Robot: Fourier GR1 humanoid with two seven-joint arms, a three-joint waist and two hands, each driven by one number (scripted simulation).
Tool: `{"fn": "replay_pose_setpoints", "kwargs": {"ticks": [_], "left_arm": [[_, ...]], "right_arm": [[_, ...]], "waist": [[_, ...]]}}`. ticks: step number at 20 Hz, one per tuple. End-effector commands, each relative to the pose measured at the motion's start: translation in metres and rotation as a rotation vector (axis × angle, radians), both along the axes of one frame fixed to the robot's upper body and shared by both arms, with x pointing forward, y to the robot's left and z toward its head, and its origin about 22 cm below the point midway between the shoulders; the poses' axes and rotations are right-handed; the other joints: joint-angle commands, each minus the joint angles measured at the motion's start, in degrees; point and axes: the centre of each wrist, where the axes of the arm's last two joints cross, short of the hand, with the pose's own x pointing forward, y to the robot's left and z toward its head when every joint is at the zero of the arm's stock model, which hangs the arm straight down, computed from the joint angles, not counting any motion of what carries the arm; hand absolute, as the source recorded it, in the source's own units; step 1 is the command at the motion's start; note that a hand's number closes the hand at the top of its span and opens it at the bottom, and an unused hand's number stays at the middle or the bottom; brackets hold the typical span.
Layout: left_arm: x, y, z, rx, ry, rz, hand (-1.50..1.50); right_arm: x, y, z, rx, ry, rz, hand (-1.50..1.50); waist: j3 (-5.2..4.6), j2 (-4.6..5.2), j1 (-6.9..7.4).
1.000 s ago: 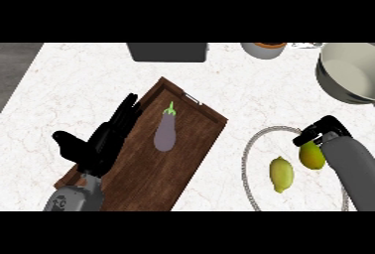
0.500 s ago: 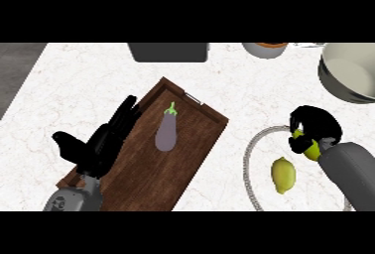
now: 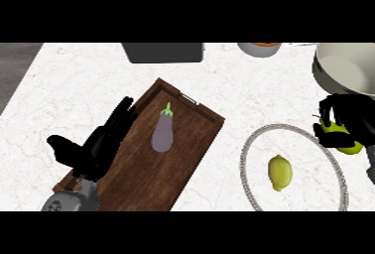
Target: Pick the pear from the placemat and place it in the bowl
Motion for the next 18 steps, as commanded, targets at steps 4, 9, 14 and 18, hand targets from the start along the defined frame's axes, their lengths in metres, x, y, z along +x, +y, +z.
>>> {"fn": "replay_pose_setpoints", "kwargs": {"ticks": [4,9,14,18], "left_arm": [[-0.007,0.008,0.004,-0.006,0.006,0.006,0.0],[0.003,-0.018,0.007,-0.016,0.012,-0.003,0.0],[-0.004,0.005,-0.002,0.01,-0.026,-0.015,0.0],[0.009,-0.018,-0.016,0.006,-0.005,-0.006,0.0]], "right_arm": [[-0.041,-0.017,0.07,0.012,-0.251,-0.022,1.5],[-0.048,-0.011,0.125,0.037,-0.296,-0.085,1.5],[-0.037,-0.027,0.149,0.089,-0.344,-0.128,1.5],[-0.007,-0.045,0.131,0.106,-0.37,-0.163,1.5]], "waist": [[0.05,0.0,-0.26],[0.04,0.33,0.84],[0.03,0.49,1.57],[0.04,0.64,1.76]]}}
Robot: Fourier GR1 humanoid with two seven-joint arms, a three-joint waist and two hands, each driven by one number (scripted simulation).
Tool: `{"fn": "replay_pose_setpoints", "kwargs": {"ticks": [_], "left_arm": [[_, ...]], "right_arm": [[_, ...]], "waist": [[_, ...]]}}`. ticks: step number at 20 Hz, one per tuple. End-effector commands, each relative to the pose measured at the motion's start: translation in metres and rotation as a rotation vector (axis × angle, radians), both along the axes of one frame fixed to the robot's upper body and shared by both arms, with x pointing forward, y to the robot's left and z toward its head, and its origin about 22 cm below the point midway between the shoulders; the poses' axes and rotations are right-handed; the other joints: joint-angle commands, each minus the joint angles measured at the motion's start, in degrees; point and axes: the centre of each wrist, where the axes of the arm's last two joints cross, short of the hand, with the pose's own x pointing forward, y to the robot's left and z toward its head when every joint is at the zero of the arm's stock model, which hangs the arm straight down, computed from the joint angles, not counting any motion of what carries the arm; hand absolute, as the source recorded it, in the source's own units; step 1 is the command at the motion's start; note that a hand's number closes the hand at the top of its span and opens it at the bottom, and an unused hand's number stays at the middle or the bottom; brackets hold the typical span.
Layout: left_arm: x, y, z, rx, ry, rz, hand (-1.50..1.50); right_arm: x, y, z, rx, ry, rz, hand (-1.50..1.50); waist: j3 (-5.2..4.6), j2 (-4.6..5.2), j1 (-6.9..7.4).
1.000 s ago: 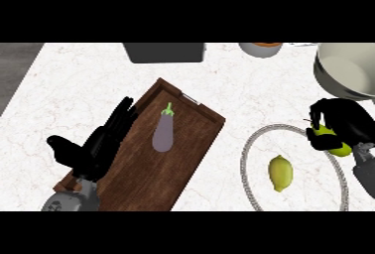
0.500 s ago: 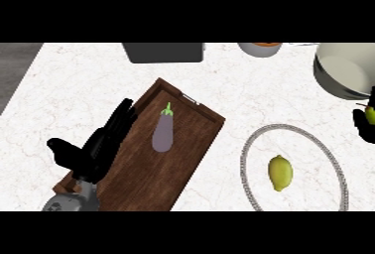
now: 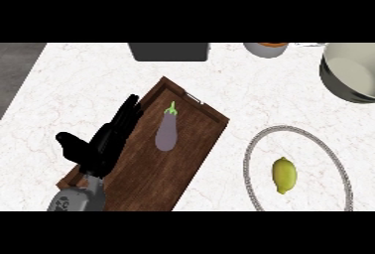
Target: Pick the pear from the placemat and place it in the bowl
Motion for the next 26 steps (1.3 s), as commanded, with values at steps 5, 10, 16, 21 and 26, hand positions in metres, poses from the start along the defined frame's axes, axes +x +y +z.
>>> {"fn": "replay_pose_setpoints", "kwargs": {"ticks": [5,10,16,21,26], "left_arm": [[-0.005,0.006,-0.005,0.012,0.011,-0.008,0.0],[0.008,-0.001,0.01,0.0,-0.012,-0.04,0.0],[0.004,-0.007,0.007,-0.004,-0.017,-0.062,0.0],[0.014,-0.011,0.007,0.013,-0.013,-0.09,0.0],[0.019,-0.019,0.017,-0.002,-0.041,-0.117,0.0]], "right_arm": [[0.048,-0.049,0.014,0.095,-0.03,-0.043,1.5],[0.081,-0.078,-0.011,0.096,-0.041,-0.083,1.5],[0.106,-0.084,-0.035,-0.009,-0.052,-0.098,1.5],[0.107,-0.097,-0.066,-0.06,-0.022,-0.171,1.5],[0.106,-0.107,-0.077,0.009,0.173,-0.323,1.5]], "waist": [[0.02,0.17,0.95],[0.08,0.61,2.13],[0.11,0.9,3.08],[0.23,1.88,4.37],[0.26,2.33,5.34]]}}
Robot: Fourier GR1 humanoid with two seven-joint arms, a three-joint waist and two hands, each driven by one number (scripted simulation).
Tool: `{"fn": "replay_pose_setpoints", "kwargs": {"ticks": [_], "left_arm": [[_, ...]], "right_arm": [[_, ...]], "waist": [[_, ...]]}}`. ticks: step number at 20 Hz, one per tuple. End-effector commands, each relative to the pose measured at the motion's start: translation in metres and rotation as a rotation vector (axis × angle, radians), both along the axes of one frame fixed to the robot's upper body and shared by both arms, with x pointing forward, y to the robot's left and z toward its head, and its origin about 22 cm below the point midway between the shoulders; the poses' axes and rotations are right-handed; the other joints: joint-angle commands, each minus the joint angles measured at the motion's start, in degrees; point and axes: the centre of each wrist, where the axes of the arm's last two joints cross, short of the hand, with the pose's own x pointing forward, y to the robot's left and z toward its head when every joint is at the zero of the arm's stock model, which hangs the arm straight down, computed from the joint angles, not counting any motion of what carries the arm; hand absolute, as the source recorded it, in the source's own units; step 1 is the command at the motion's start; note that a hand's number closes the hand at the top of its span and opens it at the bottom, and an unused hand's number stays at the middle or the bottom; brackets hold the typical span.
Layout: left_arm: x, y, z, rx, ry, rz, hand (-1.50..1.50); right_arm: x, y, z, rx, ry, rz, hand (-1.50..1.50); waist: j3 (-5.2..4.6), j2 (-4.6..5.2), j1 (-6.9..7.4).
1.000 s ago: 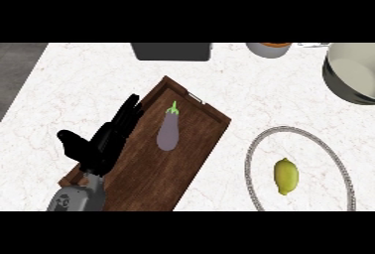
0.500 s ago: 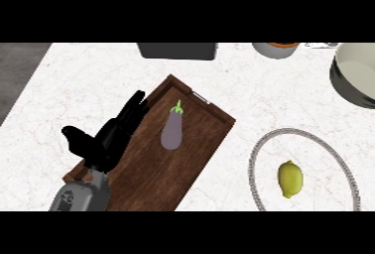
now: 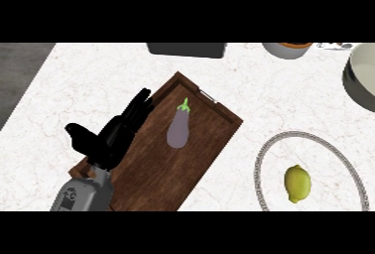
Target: Pick the pear from the placemat and place it in the bowl
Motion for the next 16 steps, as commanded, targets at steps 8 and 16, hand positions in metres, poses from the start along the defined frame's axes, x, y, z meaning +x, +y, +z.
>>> {"fn": "replay_pose_setpoints", "kwargs": {"ticks": [8,16], "left_arm": [[0.0,-0.005,0.001,0.001,-0.016,-0.002,0.0],[-0.007,0.003,-0.005,-0.008,0.01,0.043,0.0]], "right_arm": [[-0.002,-0.008,-0.023,0.29,-0.04,-0.001,-1.5],[-0.004,-0.011,-0.023,0.68,-0.578,0.147,-1.5]], "waist": [[0.34,0.58,0.61],[0.36,-0.91,-2.91]]}}
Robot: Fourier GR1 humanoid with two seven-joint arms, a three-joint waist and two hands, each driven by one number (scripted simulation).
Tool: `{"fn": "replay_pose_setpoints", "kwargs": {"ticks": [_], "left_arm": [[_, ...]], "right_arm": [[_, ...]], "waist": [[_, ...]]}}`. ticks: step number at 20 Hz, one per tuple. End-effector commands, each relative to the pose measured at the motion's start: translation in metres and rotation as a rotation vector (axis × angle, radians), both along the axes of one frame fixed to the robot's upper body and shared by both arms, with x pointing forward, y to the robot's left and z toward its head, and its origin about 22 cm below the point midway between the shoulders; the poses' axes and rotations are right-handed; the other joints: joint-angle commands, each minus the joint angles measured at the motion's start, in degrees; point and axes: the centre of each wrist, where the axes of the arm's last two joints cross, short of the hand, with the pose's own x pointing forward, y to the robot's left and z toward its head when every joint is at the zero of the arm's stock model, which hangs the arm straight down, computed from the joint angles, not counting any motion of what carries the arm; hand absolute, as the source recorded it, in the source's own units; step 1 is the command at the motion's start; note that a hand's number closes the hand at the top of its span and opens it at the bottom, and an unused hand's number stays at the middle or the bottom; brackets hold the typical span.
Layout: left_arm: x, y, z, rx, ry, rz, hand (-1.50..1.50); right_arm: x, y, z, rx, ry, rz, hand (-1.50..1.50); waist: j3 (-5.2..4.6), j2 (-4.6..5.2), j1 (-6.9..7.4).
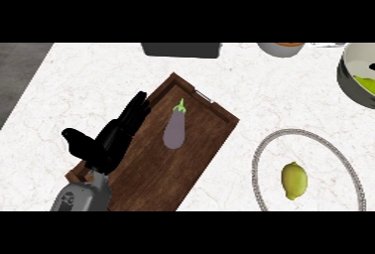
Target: Pick the pear from the placemat and place it in the bowl
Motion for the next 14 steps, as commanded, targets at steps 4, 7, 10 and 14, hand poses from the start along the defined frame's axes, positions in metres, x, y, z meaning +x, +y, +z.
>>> {"fn": "replay_pose_setpoints", "kwargs": {"ticks": [4,7,10,14], "left_arm": [[-0.004,0.016,-0.007,-0.02,0.009,0.029,0.0],[-0.01,0.02,-0.005,0.007,0.011,0.052,0.0],[-0.01,0.008,0.008,-0.014,0.026,0.071,0.0],[-0.017,0.027,-0.001,0.028,0.046,0.1,0.0]], "right_arm": [[-0.029,-0.033,-0.01,0.221,-0.342,0.156,-1.5],[-0.053,-0.062,0.003,0.264,-0.409,0.237,-1.5],[-0.082,-0.079,-0.029,0.315,-0.451,0.241,-1.5],[-0.135,-0.098,-0.072,0.312,-0.471,0.304,-1.5]], "waist": [[-0.34,-0.97,-2.39],[-0.5,-1.7,-3.5],[-0.52,-1.85,-3.96],[-0.7,-2.55,-5.95]]}}
